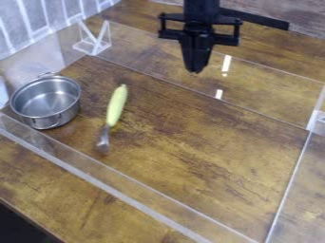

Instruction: Move the green spoon to the left

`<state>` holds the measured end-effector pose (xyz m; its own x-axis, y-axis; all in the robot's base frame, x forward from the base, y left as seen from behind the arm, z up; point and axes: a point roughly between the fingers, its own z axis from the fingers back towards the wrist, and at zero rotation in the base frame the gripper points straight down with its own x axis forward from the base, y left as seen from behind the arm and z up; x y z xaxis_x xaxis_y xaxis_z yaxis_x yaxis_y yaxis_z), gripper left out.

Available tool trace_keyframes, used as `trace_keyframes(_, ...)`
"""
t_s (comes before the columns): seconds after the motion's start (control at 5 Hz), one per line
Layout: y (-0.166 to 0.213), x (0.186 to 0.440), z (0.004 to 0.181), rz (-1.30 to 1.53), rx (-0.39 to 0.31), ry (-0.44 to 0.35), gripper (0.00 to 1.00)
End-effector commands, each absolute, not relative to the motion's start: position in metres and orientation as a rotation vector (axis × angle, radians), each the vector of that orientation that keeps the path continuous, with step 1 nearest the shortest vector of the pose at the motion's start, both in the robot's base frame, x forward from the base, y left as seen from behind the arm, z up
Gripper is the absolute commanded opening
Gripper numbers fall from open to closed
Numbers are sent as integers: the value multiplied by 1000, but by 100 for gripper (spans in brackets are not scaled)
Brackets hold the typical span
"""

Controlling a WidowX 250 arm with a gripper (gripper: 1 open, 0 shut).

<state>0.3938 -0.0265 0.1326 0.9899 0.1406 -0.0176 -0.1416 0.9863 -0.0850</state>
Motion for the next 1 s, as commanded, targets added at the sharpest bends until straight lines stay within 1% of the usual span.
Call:
trace_keyframes(0.0,-8,383,180,166,-94,-114,0)
trace_keyframes(0.2,-1,379,169,181,-79,-101,100)
trace_keyframes(0.4,12,370,163,216,-58,-96,100)
trace_keyframes(0.8,13,362,137,234,-33,-24,100)
